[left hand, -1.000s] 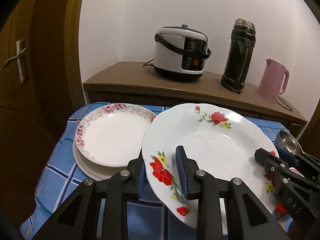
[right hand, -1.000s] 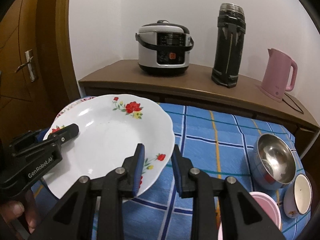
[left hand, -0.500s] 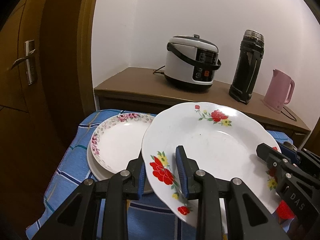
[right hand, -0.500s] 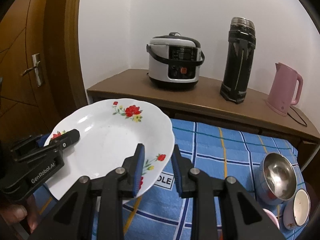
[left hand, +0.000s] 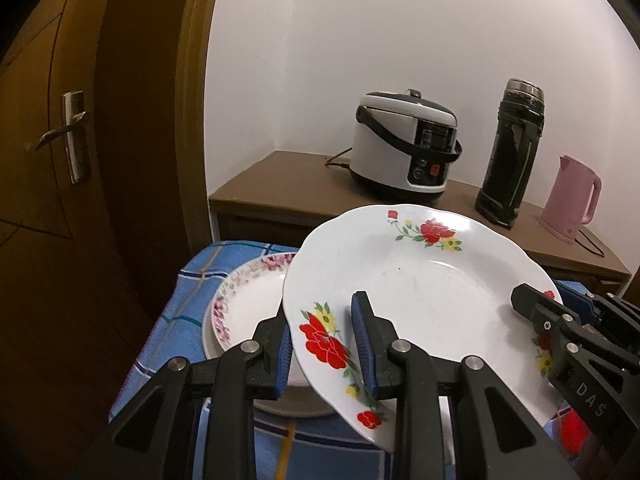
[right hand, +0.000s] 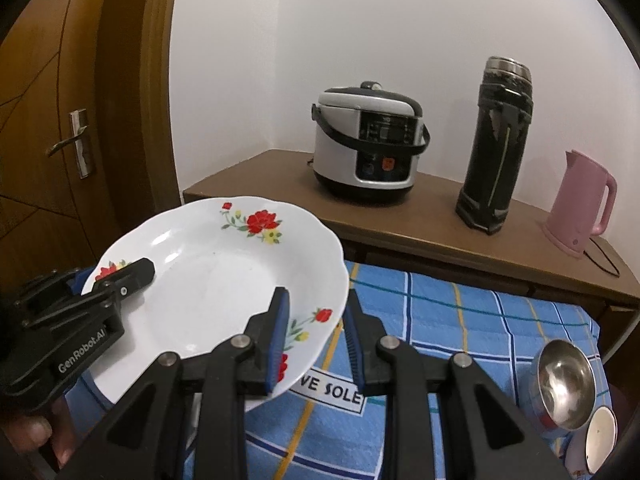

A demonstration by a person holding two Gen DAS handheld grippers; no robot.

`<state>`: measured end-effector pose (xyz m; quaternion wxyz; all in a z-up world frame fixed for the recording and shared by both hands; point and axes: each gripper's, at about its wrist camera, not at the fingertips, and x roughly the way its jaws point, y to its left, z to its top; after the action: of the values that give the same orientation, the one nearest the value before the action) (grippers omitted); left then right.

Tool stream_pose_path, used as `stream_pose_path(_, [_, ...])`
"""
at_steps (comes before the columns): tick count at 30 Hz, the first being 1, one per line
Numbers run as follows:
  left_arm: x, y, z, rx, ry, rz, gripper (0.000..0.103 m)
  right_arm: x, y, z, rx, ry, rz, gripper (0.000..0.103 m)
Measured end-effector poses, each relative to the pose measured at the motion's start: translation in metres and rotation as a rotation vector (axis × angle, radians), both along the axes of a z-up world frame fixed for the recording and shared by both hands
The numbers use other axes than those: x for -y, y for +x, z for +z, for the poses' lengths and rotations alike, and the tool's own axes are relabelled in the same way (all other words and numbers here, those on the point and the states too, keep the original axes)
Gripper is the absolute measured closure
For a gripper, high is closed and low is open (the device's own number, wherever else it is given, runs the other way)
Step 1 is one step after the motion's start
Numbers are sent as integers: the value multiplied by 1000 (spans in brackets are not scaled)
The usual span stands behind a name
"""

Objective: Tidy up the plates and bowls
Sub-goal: 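Lower the red-flower plate onto the pink-floral plate with the left gripper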

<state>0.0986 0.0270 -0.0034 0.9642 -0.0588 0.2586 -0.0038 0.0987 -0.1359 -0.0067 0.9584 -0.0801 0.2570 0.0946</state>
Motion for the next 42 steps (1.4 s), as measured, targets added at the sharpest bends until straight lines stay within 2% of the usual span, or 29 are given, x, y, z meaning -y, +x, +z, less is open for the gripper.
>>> stream_pose_path(26, [-29,17,0,10,8,55,73,-31,25,-2,0,-25,35,76])
stream_pose_path(42, [-40,29,-8,-2,13,81,73,-47,40,-13,-21,-29,47,76])
